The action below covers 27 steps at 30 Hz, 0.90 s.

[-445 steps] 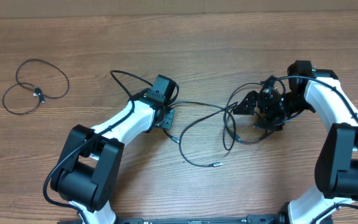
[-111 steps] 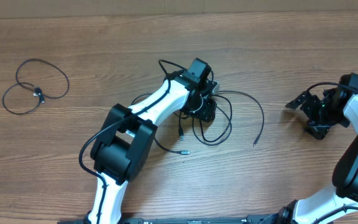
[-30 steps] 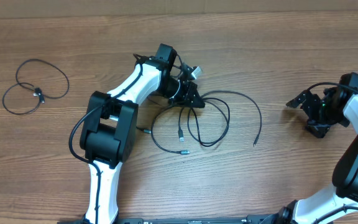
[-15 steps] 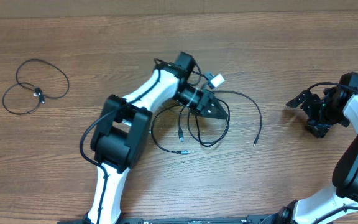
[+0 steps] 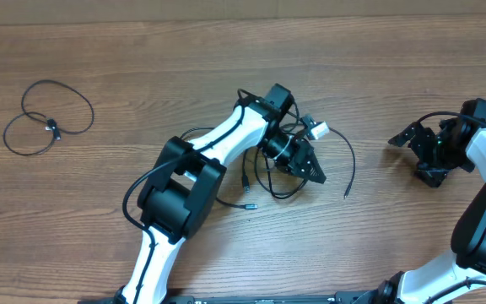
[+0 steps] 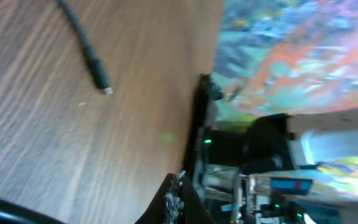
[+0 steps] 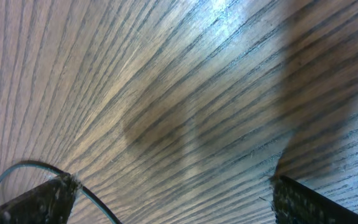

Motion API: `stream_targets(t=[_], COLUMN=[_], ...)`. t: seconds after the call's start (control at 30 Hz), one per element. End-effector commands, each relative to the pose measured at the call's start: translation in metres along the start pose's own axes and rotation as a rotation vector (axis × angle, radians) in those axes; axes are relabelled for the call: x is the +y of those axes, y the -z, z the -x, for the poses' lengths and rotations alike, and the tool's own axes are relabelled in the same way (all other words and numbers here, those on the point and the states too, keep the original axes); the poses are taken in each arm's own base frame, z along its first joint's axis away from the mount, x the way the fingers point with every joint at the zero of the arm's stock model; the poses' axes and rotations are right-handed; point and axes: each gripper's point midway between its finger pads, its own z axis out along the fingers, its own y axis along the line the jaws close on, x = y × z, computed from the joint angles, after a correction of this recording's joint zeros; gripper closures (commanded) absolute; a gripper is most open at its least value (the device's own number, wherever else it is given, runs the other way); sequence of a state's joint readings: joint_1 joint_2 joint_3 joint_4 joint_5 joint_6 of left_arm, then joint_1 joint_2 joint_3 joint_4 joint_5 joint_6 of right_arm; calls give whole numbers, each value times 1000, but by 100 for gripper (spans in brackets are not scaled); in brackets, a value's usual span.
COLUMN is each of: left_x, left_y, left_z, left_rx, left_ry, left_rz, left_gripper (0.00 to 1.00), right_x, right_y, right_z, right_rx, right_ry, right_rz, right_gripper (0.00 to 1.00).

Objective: Untangle cables

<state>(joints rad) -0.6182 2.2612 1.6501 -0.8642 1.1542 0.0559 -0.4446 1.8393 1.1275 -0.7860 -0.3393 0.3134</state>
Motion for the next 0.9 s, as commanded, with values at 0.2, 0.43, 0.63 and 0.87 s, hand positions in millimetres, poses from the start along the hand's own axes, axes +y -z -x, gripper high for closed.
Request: stream_targets(t=[0.2,0.43,0.63,0.87], left_x=[50,70,43,34], left_y=[1,9,1,21], left_z=[-3,-11,-9,0], left_rx=[15,33,36,17], left_ry=[123,152,112,118], left_rz=[314,439,266,254], left_gripper=[96,96,88,86], right_x=[3,3,3,3], right_y=[4,4,4,4], right_z=[9,9,9,9], right_rx=[-25,-25,-25,-25], right_ry=[11,12,11,11], right_rz=[3,3,3,3], right_gripper=[0,0,0,0])
